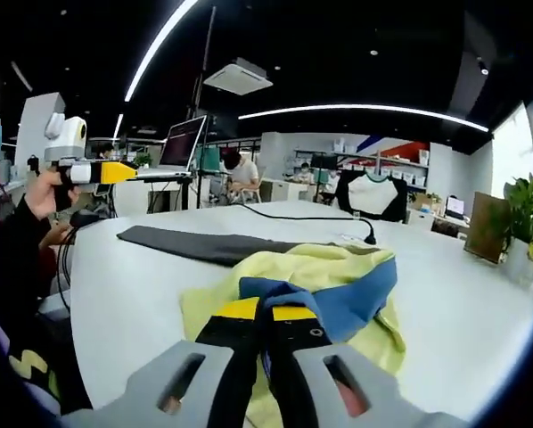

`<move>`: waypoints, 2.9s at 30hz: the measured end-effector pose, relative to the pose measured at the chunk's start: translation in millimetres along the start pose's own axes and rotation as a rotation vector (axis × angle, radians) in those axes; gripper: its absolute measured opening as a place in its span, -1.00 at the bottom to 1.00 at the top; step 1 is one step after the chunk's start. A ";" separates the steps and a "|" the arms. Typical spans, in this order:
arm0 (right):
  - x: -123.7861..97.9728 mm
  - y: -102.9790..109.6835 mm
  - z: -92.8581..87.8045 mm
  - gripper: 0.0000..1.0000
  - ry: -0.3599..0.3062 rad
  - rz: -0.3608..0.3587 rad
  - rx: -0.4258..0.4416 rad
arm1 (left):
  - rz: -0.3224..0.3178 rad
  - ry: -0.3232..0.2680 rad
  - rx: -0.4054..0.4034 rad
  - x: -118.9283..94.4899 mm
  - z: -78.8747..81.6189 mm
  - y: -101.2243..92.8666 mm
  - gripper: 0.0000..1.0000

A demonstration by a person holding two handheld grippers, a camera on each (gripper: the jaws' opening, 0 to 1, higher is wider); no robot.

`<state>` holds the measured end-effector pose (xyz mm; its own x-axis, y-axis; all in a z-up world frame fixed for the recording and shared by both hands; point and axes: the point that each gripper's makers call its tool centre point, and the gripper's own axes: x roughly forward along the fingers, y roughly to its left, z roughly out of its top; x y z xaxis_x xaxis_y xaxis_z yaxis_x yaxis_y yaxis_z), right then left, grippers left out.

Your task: Fold the garment on the visible template until the final outline fits inside the template.

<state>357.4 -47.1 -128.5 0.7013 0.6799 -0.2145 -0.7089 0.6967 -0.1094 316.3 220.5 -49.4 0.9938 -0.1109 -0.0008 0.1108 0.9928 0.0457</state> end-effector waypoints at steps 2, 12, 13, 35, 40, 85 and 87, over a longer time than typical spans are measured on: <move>-2.2 -2.5 3.6 -1.00 -0.002 0.001 0.008 | -0.002 -0.004 0.000 -0.3 0.8 0.6 0.99; -12.9 -23.1 28.2 -1.00 -0.030 -0.009 -0.017 | 0.005 -0.005 0.003 -1.2 1.1 3.4 0.99; -13.5 -24.7 30.3 -1.00 -0.029 -0.008 -0.017 | 0.005 -0.005 0.004 -1.4 1.3 3.4 0.99; -48.5 -89.2 92.3 -1.00 -0.048 -0.143 -0.102 | 0.024 -0.008 0.028 -7.9 4.1 6.0 0.99; -54.7 -105.4 105.1 -1.00 -0.050 -0.176 -0.126 | 0.025 -0.004 0.027 -8.4 3.6 7.2 0.99; -113.0 -277.6 -16.8 -1.00 0.190 -0.516 0.185 | 0.031 0.022 0.039 -4.8 -0.8 9.8 0.99; -114.4 -282.2 -24.3 -1.00 0.209 -0.521 0.197 | 0.032 0.023 0.040 -4.8 -1.2 9.8 0.99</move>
<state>475.4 -327.1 -96.7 0.9093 0.1916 -0.3694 -0.2342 0.9694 -0.0736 312.5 230.9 -50.2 0.9967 -0.0780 -0.0218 0.0796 0.9932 0.0855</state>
